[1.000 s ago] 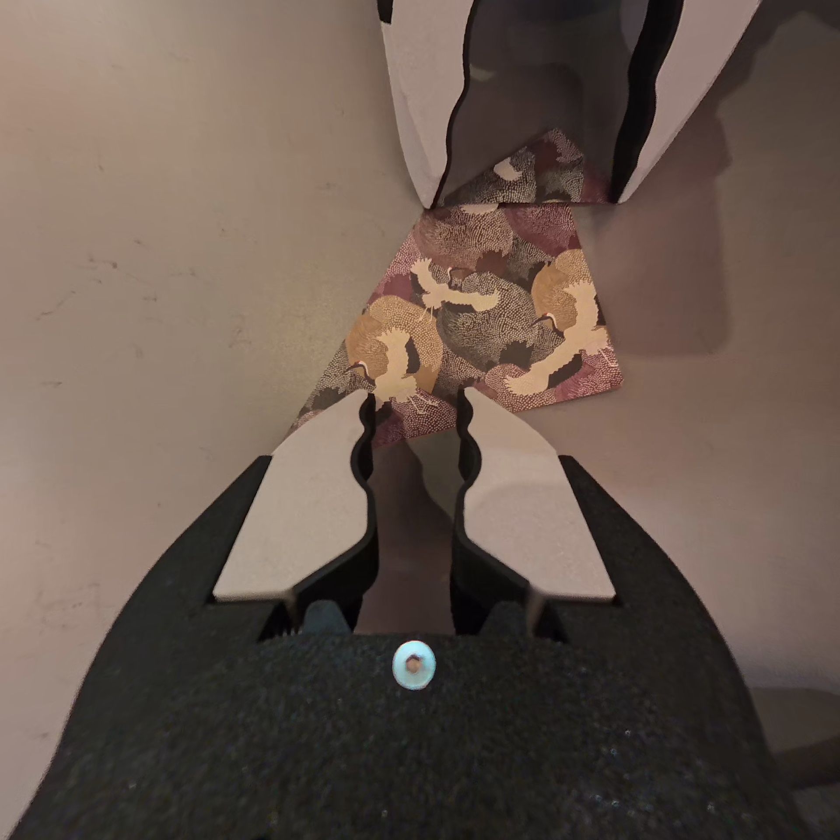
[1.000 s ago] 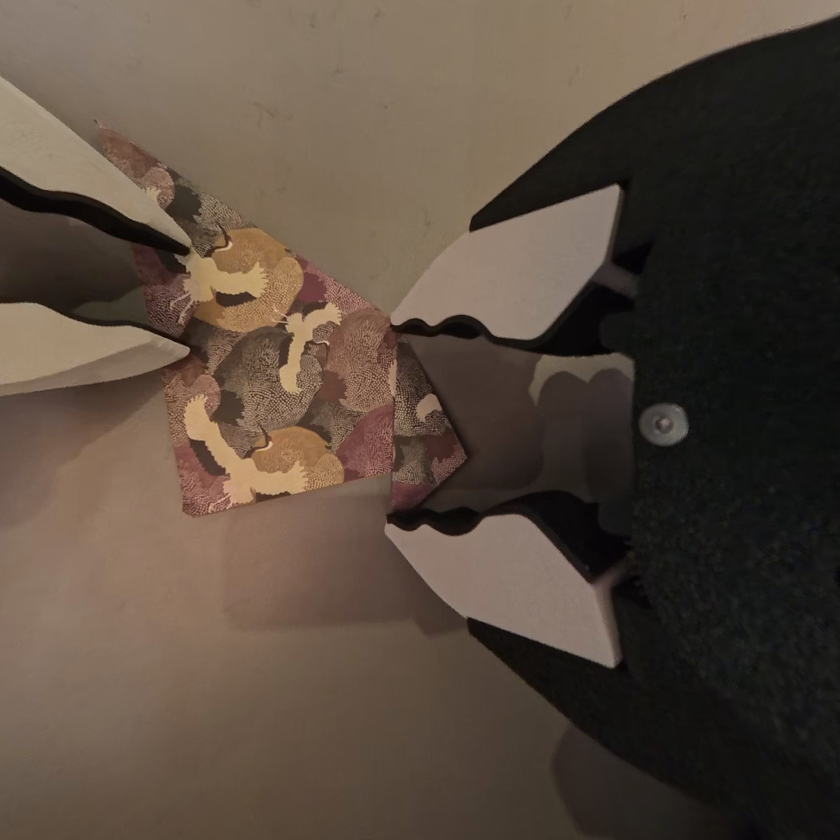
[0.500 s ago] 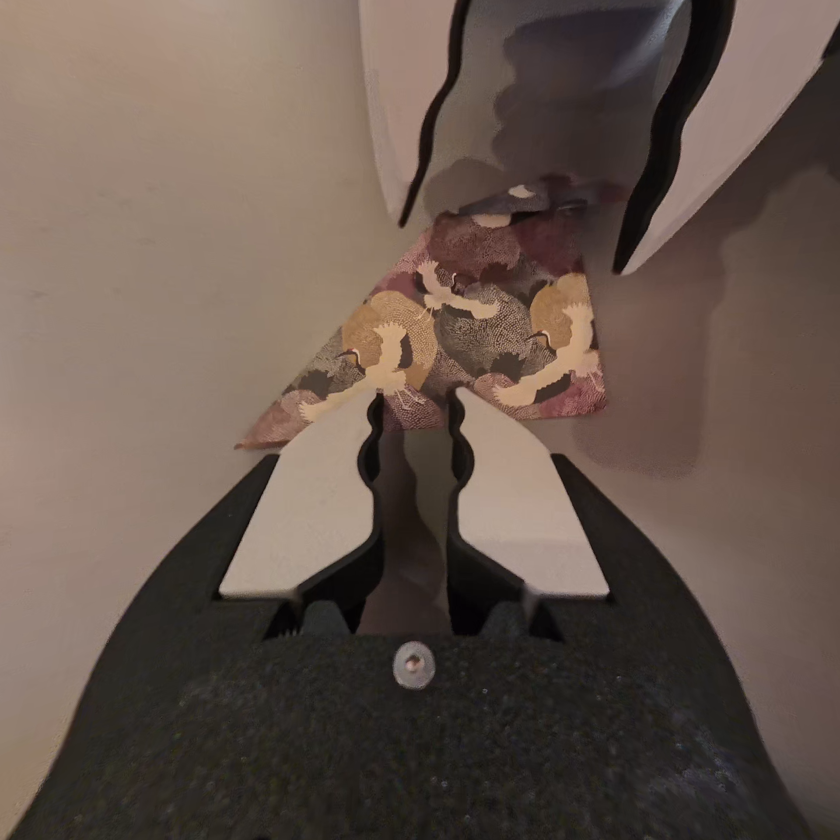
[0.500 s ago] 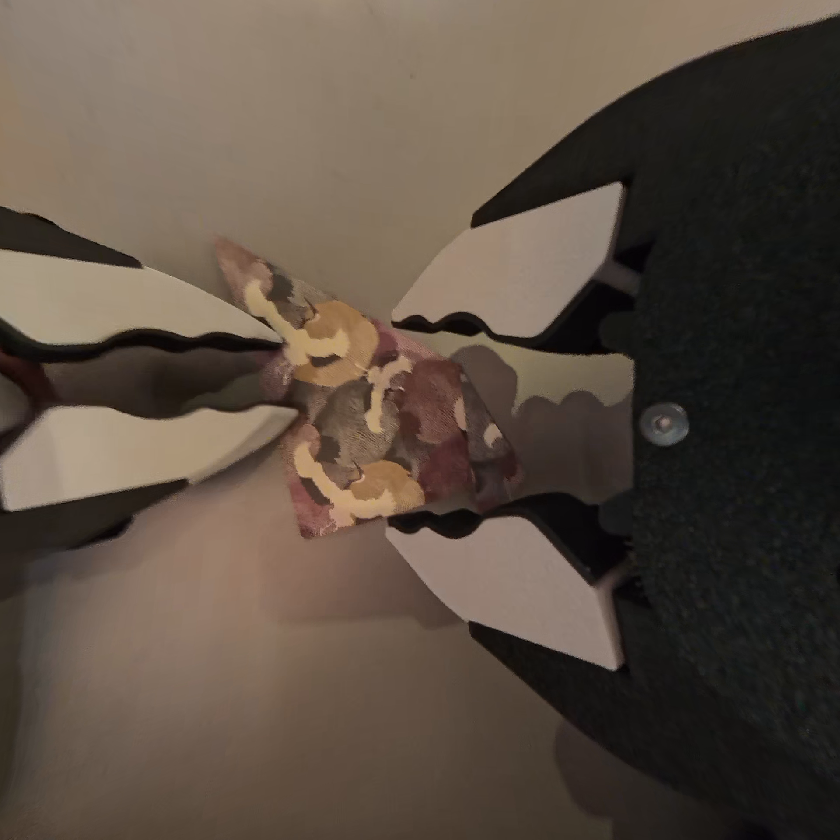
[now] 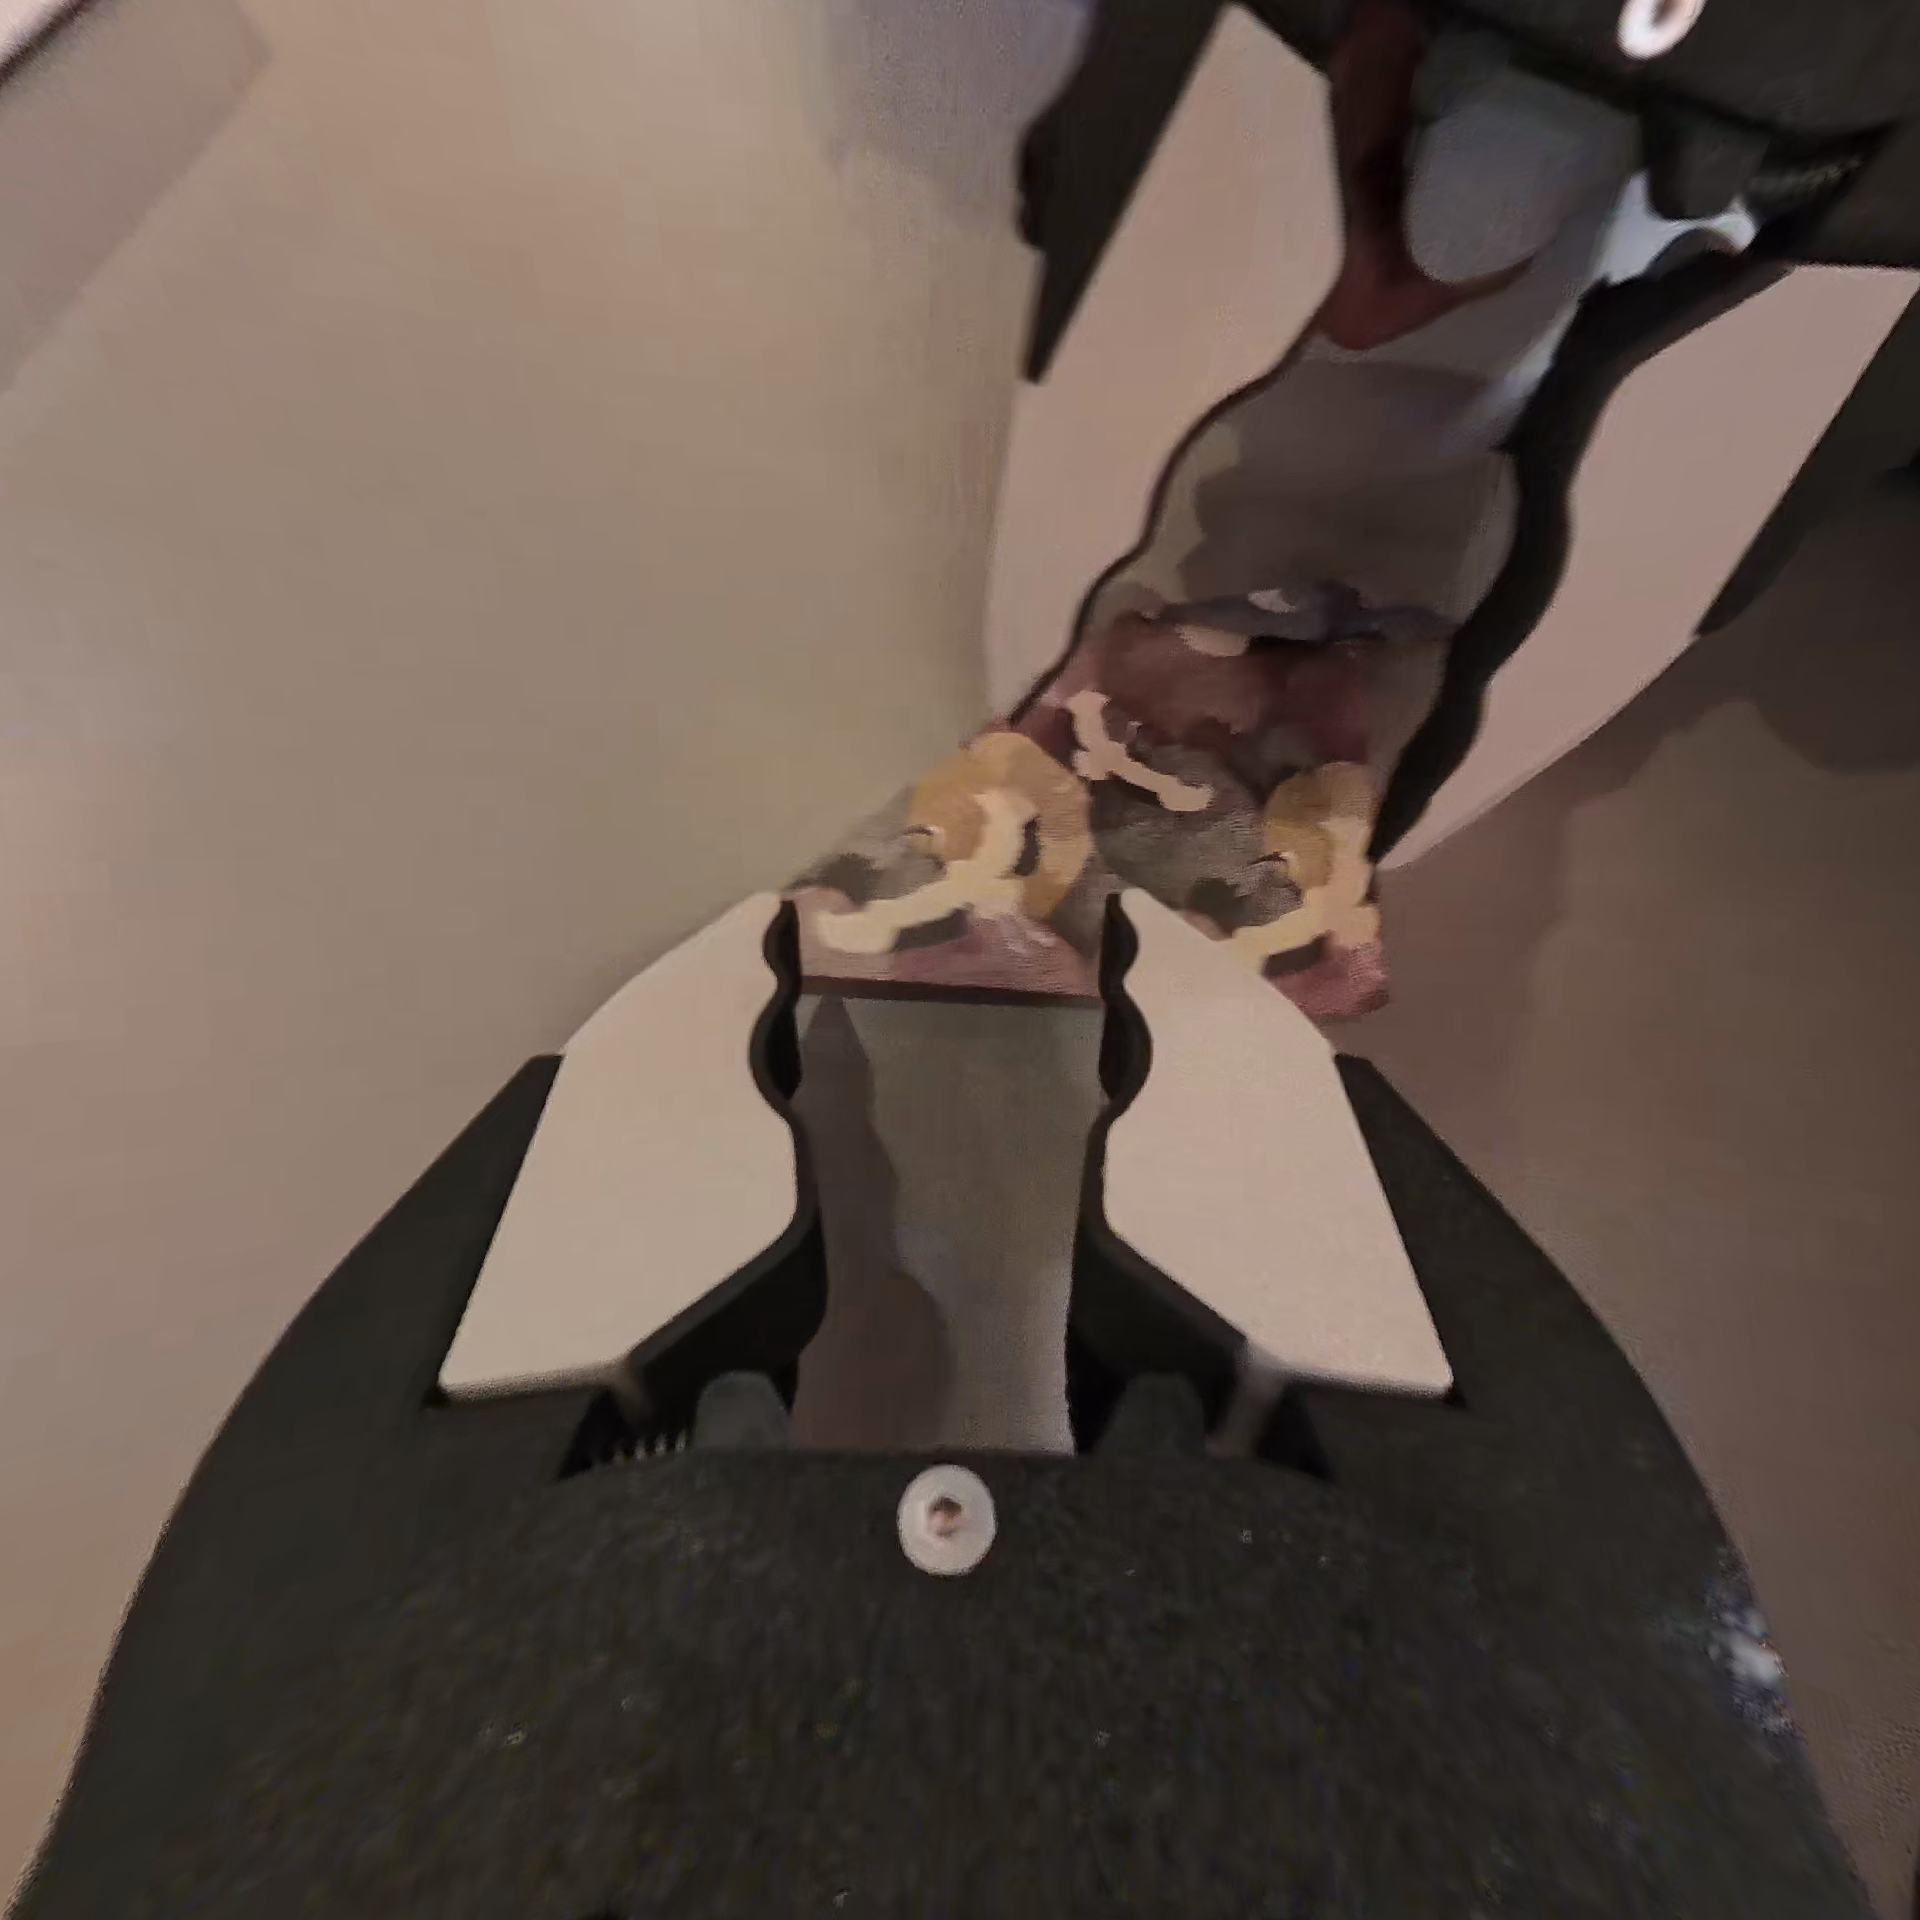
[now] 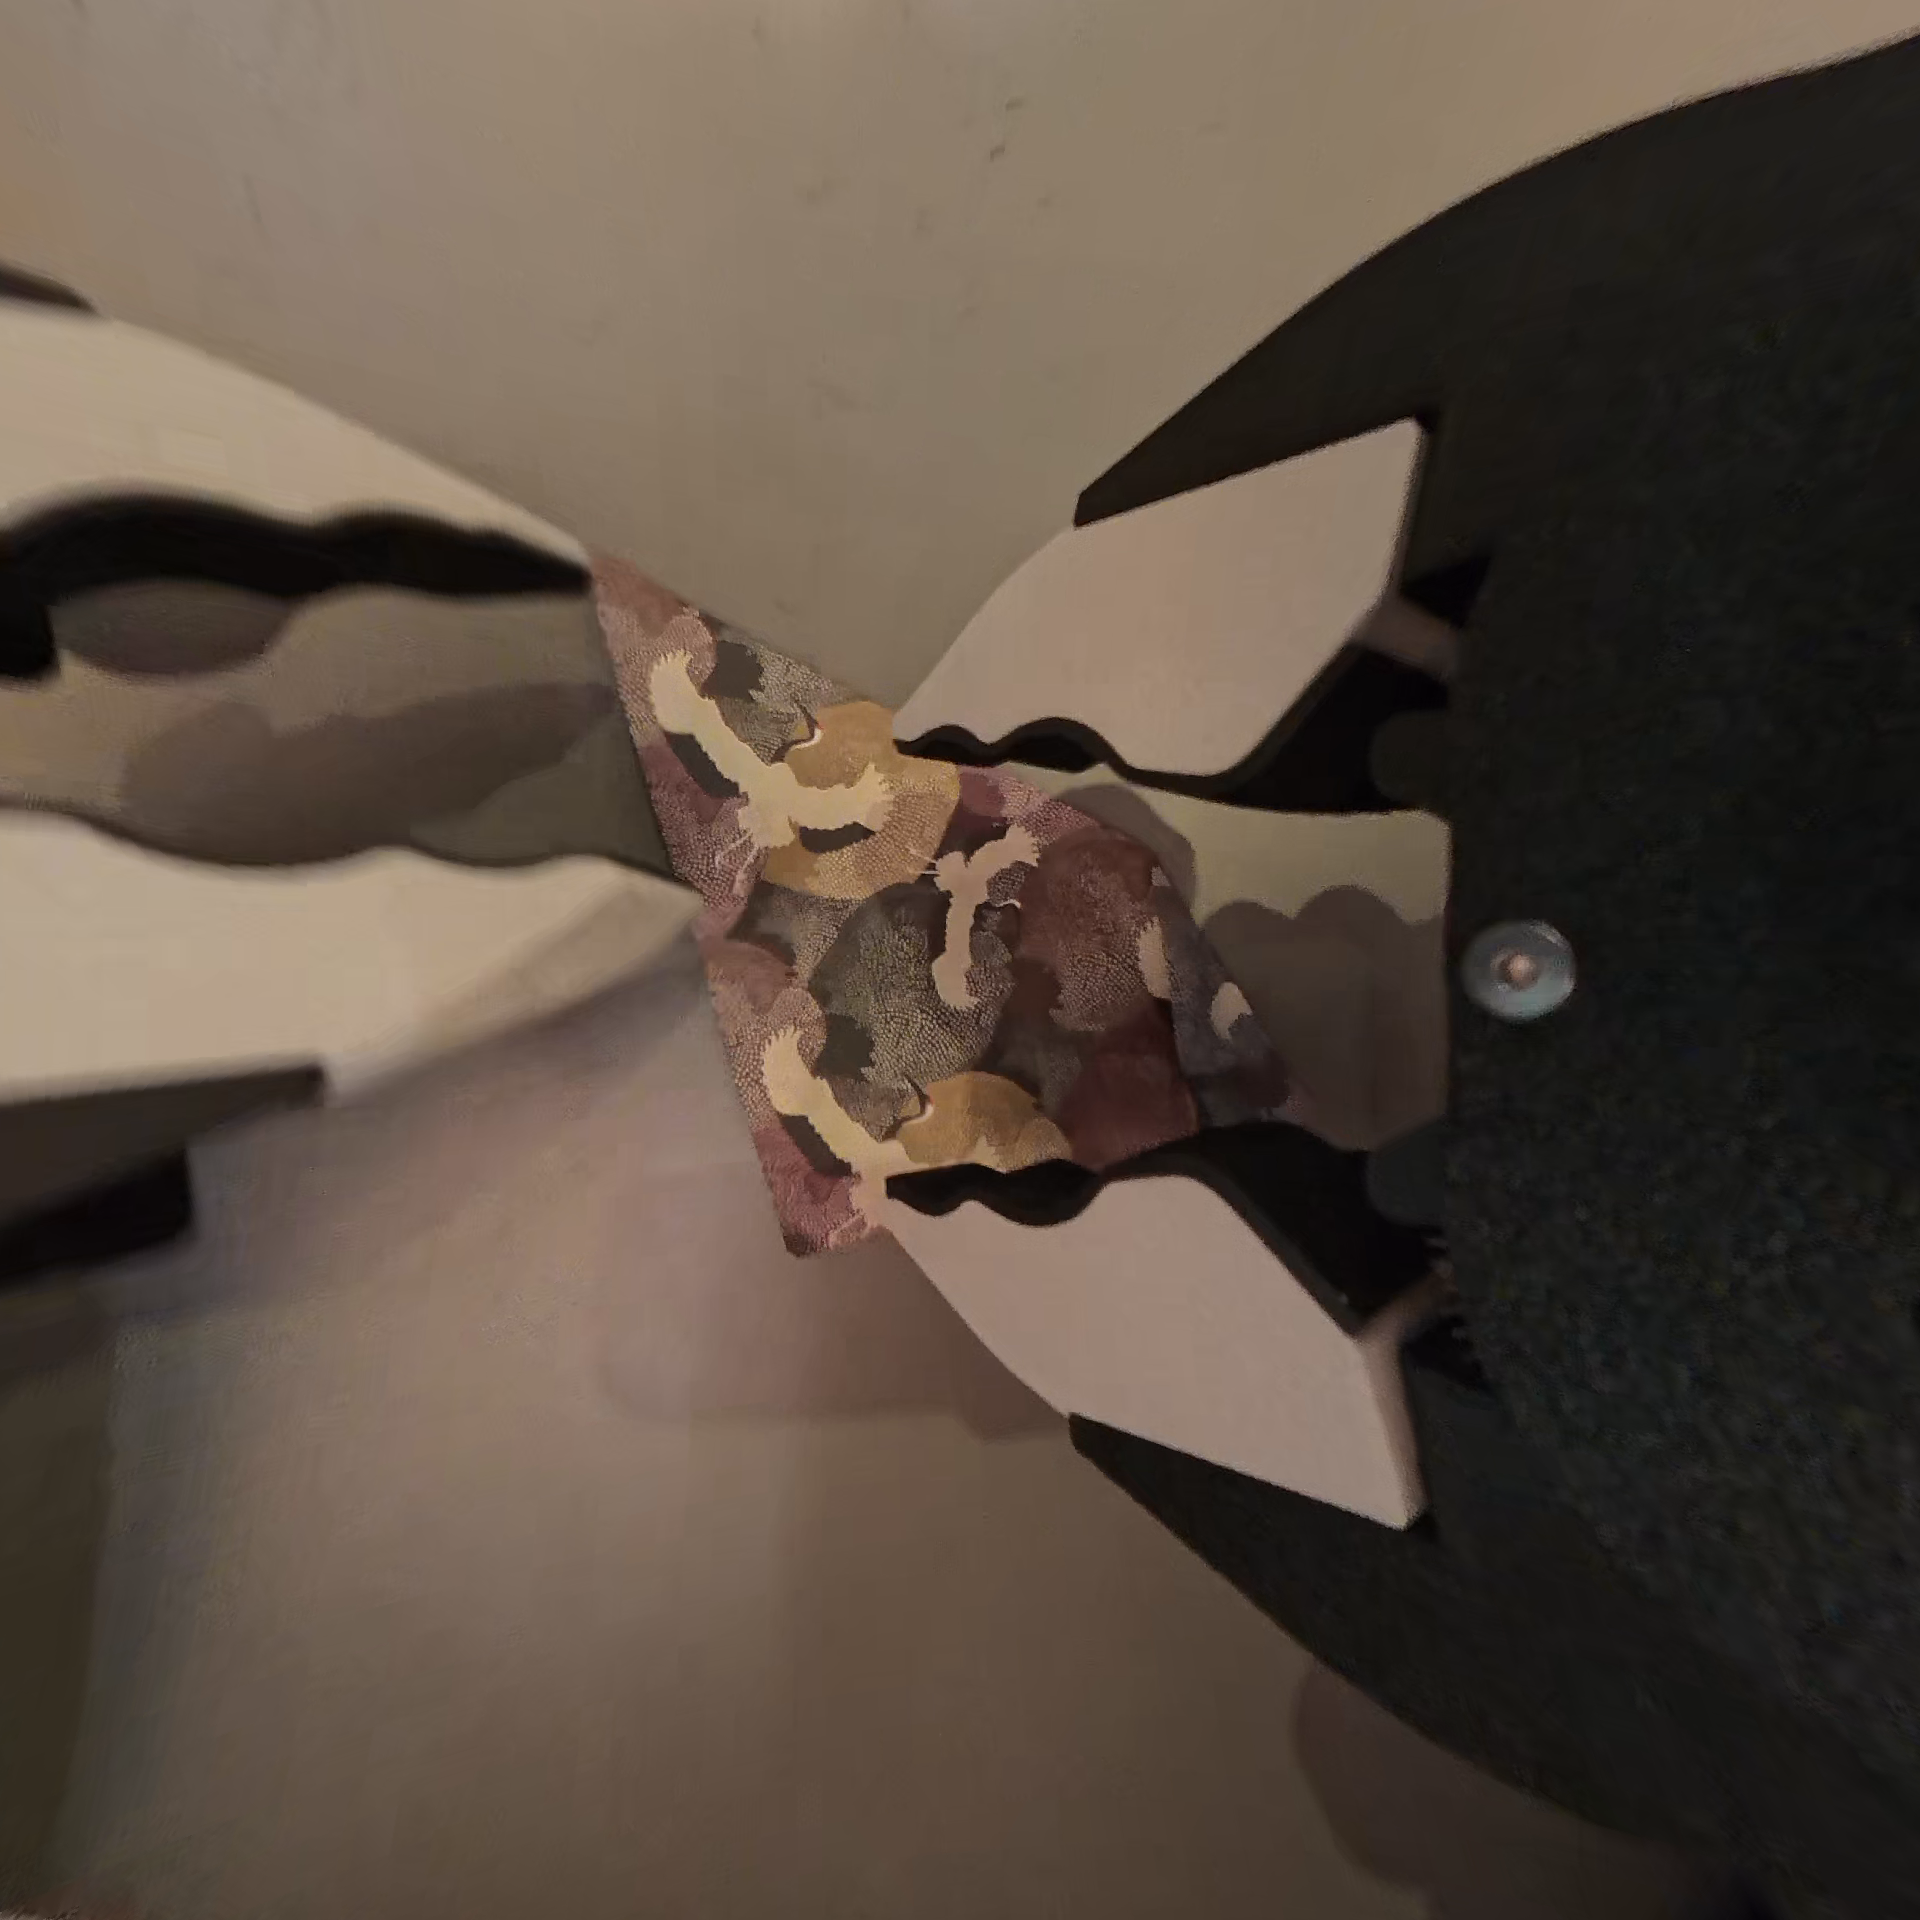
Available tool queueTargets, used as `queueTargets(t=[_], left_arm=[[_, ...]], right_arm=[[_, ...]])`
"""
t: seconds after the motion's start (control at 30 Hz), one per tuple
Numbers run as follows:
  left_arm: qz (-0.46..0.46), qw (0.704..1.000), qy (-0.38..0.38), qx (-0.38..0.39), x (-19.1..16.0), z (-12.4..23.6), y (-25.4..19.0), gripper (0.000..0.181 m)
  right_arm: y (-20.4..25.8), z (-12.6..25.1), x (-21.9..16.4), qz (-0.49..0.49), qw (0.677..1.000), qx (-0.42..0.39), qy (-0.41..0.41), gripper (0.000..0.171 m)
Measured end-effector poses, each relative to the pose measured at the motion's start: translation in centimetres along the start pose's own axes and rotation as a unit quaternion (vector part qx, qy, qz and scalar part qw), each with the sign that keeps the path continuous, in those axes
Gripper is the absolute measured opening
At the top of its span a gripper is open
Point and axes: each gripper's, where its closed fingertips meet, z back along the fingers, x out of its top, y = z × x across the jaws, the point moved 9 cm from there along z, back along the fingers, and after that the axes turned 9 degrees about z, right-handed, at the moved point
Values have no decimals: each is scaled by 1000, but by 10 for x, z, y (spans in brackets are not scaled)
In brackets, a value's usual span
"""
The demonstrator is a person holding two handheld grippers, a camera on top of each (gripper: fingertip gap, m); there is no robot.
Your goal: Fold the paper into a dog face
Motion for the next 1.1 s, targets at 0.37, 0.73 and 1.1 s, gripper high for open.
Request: queueTargets(t=[0.37, 0.73, 1.1], left_arm=[[-146, 982, 89, -76, -1, -22, 30, 16], [10, 998, 38, 43, -22, -14, 2, 12], [210, 969, -19, 127, -32, -17, -48, 8]], right_arm=[[6, 2, -6, -14, 1000, -2, -16, 73], [3, -6, -3, -10, 1000, 9, -9, 72], [5, -21, 4, -8, 1000, 28, 2, 72]])
